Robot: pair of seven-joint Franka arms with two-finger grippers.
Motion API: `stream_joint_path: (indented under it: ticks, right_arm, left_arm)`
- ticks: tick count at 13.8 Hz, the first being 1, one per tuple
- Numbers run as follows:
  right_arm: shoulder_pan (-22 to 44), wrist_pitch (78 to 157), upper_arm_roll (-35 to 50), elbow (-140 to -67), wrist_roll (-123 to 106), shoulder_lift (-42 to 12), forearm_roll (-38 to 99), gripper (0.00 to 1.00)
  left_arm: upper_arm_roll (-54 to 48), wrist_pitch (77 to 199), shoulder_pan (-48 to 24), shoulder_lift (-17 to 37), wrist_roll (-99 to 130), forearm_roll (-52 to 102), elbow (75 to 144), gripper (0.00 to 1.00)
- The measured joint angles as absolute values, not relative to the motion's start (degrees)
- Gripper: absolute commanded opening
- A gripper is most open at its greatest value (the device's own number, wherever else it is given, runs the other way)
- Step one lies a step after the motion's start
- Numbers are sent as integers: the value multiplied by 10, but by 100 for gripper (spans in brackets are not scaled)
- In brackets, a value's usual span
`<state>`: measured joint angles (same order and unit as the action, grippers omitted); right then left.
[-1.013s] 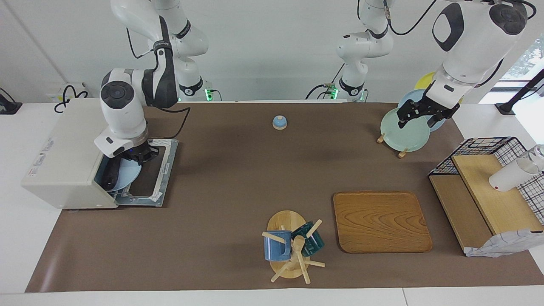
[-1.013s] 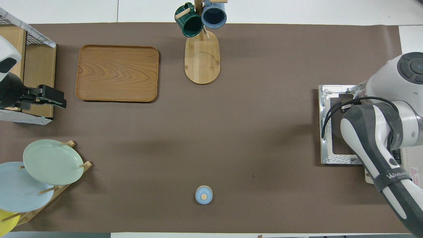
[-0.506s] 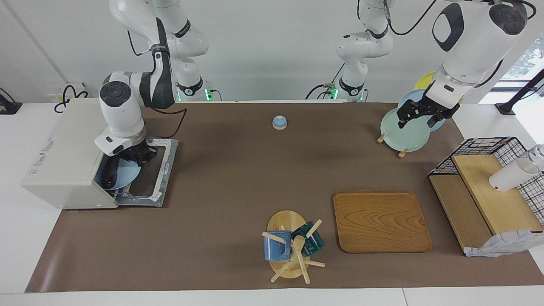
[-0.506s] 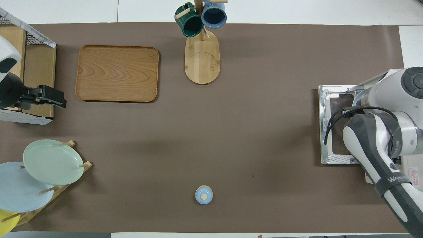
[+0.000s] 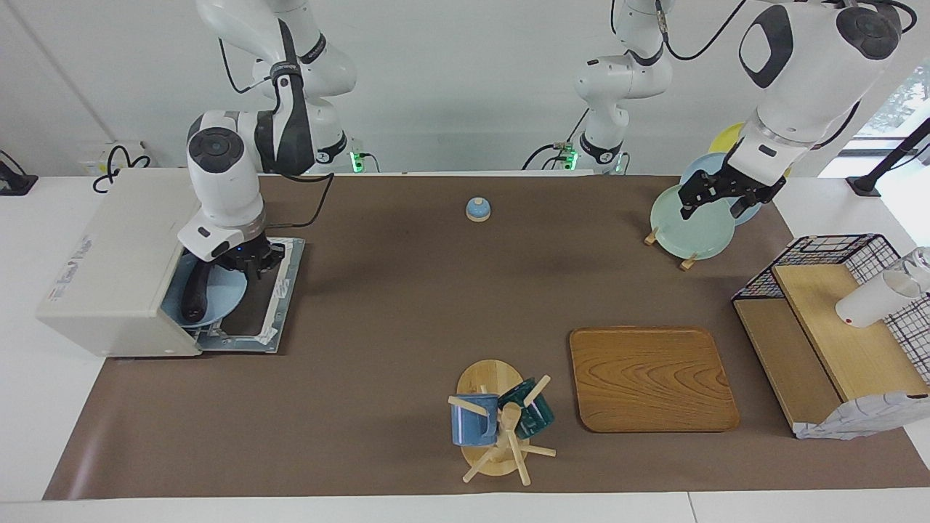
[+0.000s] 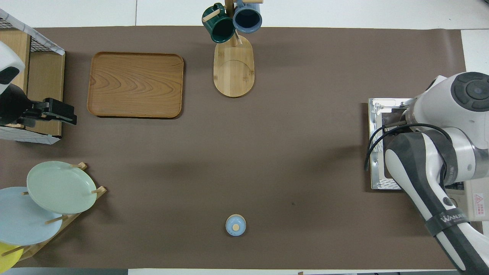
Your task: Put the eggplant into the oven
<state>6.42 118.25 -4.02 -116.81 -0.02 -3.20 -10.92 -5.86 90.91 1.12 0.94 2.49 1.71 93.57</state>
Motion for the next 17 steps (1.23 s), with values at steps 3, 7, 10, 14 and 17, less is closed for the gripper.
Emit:
stream_joint_path:
  ticks: [3, 7, 10, 14, 17]
  right_arm:
    - [73, 1242, -40, -1180, 8, -43, -62, 0]
    - [111, 1288, -39, -1197, 89, -94, -56, 0]
    - [116, 1304, -40, -1197, 97, -128, -59, 0]
    - [110, 1304, -44, -1197, 97, -134, -128, 0]
    - [103, 1304, -44, -1198, 97, -134, -149, 0]
  left_arm:
    - [-59, 909, 11, 9, 25, 17, 936, 100]
    - [-59, 909, 11, 9, 25, 17, 936, 100]
    - [-59, 909, 11, 9, 25, 17, 936, 100]
    - [-59, 909, 11, 9, 25, 17, 936, 100]
    - [-59, 909, 11, 9, 25, 17, 936, 100]
